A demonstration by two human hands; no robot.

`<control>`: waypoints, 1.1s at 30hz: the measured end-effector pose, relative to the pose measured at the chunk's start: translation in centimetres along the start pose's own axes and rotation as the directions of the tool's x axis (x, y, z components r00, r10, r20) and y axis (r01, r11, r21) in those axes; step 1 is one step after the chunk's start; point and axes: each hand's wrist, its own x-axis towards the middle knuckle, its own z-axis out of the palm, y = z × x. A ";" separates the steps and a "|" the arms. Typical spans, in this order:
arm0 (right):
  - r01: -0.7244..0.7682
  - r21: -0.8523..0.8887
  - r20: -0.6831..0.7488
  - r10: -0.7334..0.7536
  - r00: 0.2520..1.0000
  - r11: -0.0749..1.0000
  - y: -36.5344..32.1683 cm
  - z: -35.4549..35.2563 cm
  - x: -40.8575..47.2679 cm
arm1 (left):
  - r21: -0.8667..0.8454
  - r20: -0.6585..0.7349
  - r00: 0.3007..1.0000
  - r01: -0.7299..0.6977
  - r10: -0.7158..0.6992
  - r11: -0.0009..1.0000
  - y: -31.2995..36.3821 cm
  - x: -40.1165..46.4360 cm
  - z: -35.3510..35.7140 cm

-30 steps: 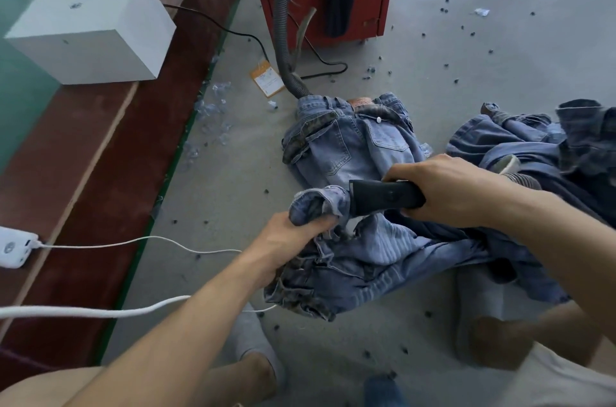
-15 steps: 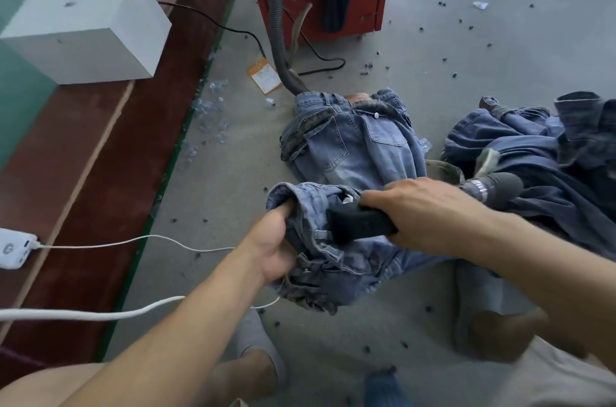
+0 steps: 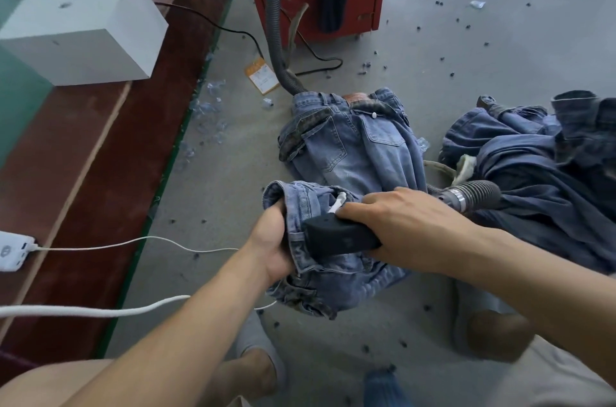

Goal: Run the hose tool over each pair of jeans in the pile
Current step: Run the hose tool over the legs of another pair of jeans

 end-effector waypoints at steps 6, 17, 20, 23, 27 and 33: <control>-0.048 0.066 -0.049 0.051 0.998 0.997 1.8 -0.6 -0.7 | -0.009 -0.004 1.000 -0.021 0.021 1.000 0.4 0.4 -0.5; 0.087 0.154 0.007 -0.089 0.996 0.984 -0.9 -1.4 -0.7 | -0.042 0.177 0.984 0.035 -0.027 0.998 -0.5 0.8 0.6; -0.022 0.067 0.056 0.019 0.998 0.997 1.3 -2.5 -1.4 | -0.017 0.203 0.979 -0.014 0.018 1.000 -0.3 0.5 0.1; -0.042 -0.008 0.113 0.043 0.993 0.999 1.3 -2.1 -1.9 | -0.057 0.256 0.967 0.000 0.015 0.998 -0.6 0.4 0.2; 0.090 0.096 0.055 -0.096 0.994 0.991 -2.1 -0.9 -1.2 | -0.018 0.211 0.977 -0.012 0.016 1.000 -0.7 0.7 -0.3; -0.208 0.043 -0.077 0.210 0.975 0.977 6.3 -5.5 -1.0 | -0.006 0.172 0.977 -0.130 0.130 0.991 0.5 0.0 -2.9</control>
